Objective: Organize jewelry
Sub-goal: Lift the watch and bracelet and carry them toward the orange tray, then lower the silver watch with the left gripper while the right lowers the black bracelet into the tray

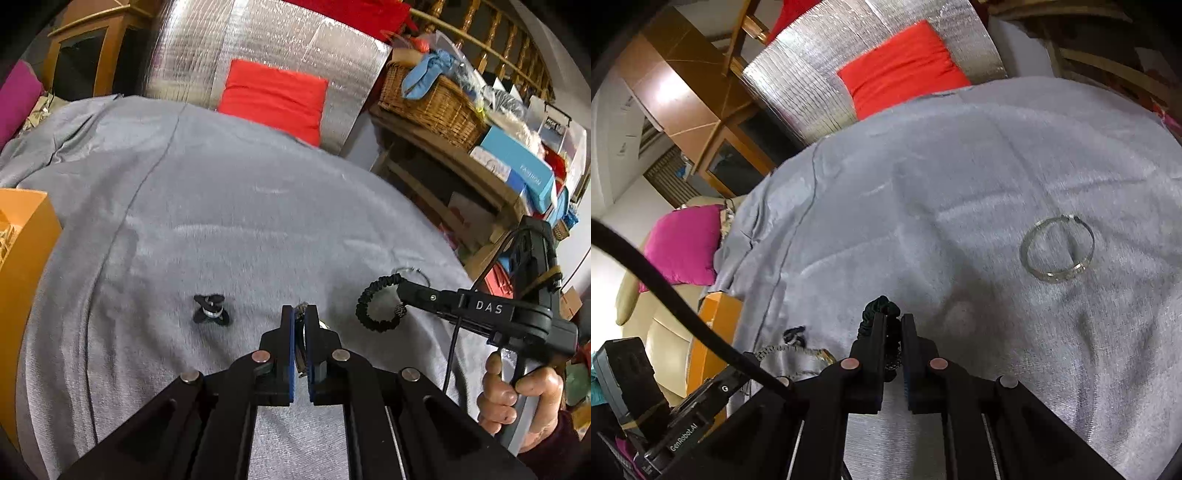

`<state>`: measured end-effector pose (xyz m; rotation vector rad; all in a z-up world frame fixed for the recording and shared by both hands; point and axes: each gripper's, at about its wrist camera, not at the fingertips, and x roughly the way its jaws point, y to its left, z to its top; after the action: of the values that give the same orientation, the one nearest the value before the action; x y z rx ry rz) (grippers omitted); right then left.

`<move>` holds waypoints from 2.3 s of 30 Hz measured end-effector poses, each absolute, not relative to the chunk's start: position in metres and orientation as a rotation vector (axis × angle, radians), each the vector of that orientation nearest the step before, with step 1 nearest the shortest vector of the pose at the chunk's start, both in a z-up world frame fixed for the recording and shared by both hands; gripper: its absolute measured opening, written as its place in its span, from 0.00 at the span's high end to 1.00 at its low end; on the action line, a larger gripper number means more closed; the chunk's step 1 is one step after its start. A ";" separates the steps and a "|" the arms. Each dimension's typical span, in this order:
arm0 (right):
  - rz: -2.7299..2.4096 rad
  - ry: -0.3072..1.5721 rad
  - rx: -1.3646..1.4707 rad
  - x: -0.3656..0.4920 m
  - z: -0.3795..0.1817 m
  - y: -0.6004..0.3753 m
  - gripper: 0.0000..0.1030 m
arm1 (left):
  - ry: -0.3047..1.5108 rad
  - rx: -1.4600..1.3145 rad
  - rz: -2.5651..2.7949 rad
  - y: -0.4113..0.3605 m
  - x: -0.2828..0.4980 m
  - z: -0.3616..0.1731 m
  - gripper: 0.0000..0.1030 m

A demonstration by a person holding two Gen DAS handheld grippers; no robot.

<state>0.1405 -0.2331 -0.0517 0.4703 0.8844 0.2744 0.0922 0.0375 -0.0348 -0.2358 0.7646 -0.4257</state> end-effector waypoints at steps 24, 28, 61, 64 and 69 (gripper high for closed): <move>0.404 0.766 0.360 0.115 -0.026 -0.153 0.92 | 0.573 -0.324 -0.296 0.120 0.030 0.017 0.94; 0.477 0.735 0.303 0.107 -0.009 -0.111 0.92 | 0.518 -0.300 -0.237 0.151 0.005 0.036 0.94; 0.832 0.883 -0.227 0.091 -0.015 0.199 0.92 | 0.697 -0.276 0.069 0.324 -0.066 -0.028 0.93; 0.837 0.906 -0.273 0.091 -0.025 0.208 0.92 | 0.720 -0.285 0.072 0.323 -0.062 -0.036 0.93; 0.844 0.938 -0.338 0.091 -0.038 0.221 0.92 | 0.754 -0.287 0.079 0.321 -0.054 -0.046 0.93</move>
<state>0.0906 0.2206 -0.0384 -0.3377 0.9382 0.8437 -0.0536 0.3210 -0.0462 -0.2871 0.7536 0.0790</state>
